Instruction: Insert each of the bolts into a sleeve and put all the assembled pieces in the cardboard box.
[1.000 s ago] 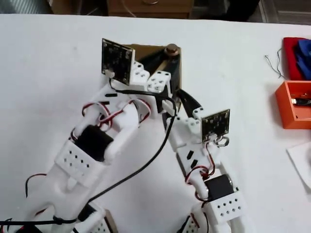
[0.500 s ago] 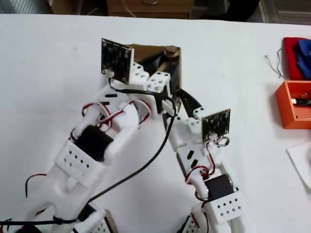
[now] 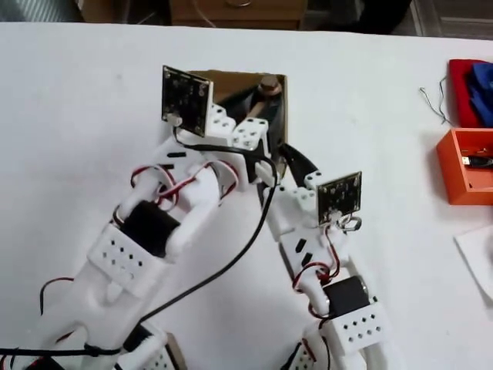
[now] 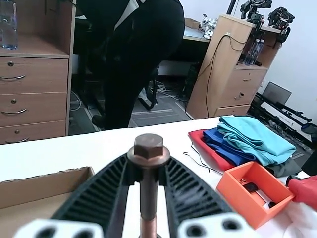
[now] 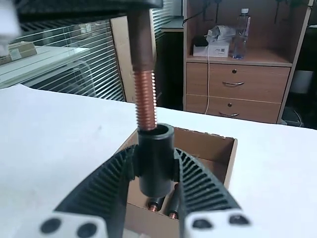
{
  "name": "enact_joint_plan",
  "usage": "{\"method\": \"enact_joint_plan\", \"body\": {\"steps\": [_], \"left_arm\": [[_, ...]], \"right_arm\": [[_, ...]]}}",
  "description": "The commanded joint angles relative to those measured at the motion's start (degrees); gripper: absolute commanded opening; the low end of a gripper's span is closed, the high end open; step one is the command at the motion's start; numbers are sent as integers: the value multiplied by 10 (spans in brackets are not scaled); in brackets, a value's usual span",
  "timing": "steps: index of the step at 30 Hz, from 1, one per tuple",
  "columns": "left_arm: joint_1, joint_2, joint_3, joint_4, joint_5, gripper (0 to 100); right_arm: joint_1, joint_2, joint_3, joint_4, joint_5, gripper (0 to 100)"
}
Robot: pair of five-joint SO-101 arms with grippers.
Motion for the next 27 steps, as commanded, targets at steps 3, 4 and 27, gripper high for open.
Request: {"method": "enact_joint_plan", "body": {"steps": [3, 4, 27], "left_arm": [[7, -11, -2, -10, 1, 25], [7, -11, -2, -10, 1, 25], [7, -11, -7, -34, 4, 25]], "right_arm": [[-3, 1, -34, 0, -4, 21], [-3, 1, -34, 0, -4, 21], [-4, 1, -34, 0, -4, 21]]}}
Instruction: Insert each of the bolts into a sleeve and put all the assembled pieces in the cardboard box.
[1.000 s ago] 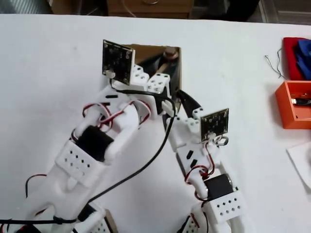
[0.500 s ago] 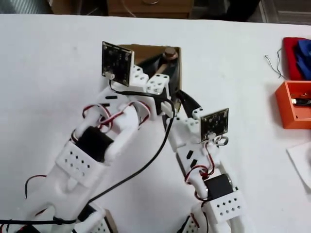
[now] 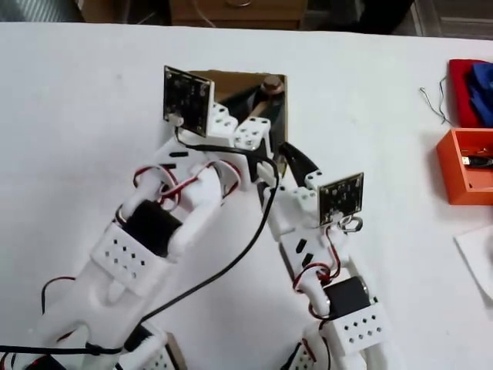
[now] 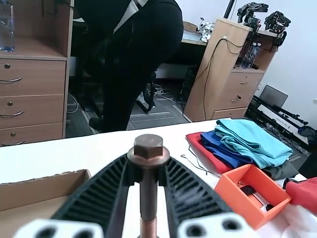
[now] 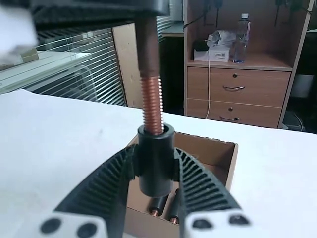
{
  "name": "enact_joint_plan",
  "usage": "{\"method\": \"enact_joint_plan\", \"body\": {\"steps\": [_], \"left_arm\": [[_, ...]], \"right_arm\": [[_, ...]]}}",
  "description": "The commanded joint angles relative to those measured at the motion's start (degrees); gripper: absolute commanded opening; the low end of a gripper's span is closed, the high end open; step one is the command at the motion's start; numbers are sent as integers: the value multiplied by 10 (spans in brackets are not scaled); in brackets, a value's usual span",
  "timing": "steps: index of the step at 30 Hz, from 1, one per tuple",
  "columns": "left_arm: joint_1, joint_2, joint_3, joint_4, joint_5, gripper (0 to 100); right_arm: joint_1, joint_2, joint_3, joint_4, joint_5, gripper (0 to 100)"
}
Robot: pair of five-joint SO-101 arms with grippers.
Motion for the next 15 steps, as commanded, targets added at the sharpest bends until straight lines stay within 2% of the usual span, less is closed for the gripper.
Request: {"method": "enact_joint_plan", "body": {"steps": [1, 9, 15], "left_arm": [[5, -11, -7, -16, 1, 25], [6, -11, 9, -1, 2, 26], [6, -12, 35, 5, 3, 26]], "right_arm": [[-3, 1, -33, 1, -4, 21], [-3, -1, -35, -1, -2, 21], [-3, -1, -42, -3, 56, 21]]}}
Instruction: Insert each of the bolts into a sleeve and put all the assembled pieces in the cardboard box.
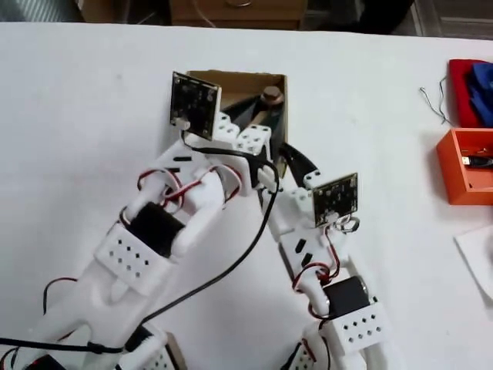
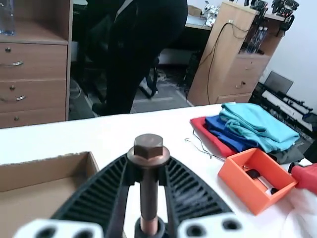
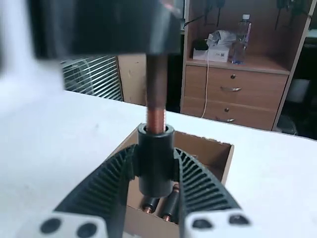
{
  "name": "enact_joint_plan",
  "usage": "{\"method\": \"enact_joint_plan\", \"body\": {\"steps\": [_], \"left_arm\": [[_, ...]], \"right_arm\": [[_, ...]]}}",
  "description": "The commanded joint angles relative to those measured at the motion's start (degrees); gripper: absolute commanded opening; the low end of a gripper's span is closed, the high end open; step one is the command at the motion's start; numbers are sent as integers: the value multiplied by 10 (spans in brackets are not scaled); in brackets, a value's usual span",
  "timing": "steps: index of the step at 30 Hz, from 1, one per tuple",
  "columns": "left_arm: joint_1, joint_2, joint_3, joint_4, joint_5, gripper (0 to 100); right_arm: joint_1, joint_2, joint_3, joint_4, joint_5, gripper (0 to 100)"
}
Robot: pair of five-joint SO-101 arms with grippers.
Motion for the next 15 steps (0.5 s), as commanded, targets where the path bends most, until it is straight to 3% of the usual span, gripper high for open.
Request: {"method": "enact_joint_plan", "body": {"steps": [1, 15], "left_arm": [[5, -12, -3, 2, 2, 26], [5, -17, -2, 95, -3, 28]], "right_arm": [[-3, -3, -44, -2, 15, 21], [-3, -3, -45, 0, 17, 21]]}}
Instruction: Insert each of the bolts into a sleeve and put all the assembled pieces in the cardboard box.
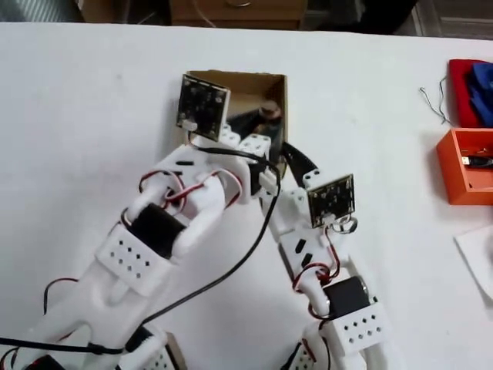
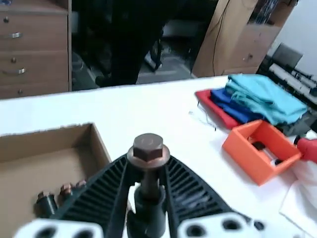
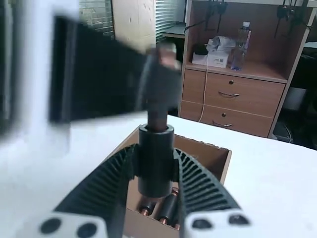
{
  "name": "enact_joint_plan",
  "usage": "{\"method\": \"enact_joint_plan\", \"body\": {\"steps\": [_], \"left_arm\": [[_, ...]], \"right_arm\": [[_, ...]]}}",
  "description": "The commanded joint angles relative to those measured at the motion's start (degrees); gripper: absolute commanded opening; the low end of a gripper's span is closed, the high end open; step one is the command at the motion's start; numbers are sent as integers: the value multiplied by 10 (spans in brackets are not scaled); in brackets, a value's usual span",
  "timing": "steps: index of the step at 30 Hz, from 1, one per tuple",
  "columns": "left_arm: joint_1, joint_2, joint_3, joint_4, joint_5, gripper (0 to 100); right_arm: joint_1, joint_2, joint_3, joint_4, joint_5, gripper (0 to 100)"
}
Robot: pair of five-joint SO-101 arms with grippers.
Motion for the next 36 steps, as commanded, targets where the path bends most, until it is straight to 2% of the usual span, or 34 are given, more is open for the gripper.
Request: {"method": "enact_joint_plan", "body": {"steps": [1, 4, 7, 11, 23, 28, 30, 33, 34, 36], "left_arm": [[2, -17, -2, 15, -4, 28], [2, -17, -7, 15, -4, 37], [2, -18, -7, 17, -2, 124], [2, -18, -24, 64, 1, 231], [-39, -23, -118, 176, -3, 232], [-84, -90, -153, 179, -4, 232], [-113, -119, -159, 181, -4, 194], [-190, -162, -140, 182, -4, 33], [-221, -176, -123, 182, -4, 14], [-284, -201, -65, 182, -4, 54]], "right_arm": [[-1, -3, -42, 0, 3, 21], [-1, -3, -42, 0, 3, 21], [-1, -3, -42, 0, 4, 21], [-1, -3, -42, 0, 4, 21], [1, -3, -42, 0, 4, 21], [3, 1, -40, 1, 1, 21], [1, 1, -43, 1, 1, 21], [2, 5, -71, 9, 1, 21], [3, 12, -92, 19, 1, 21], [3, 42, -155, 56, 1, 21]]}}
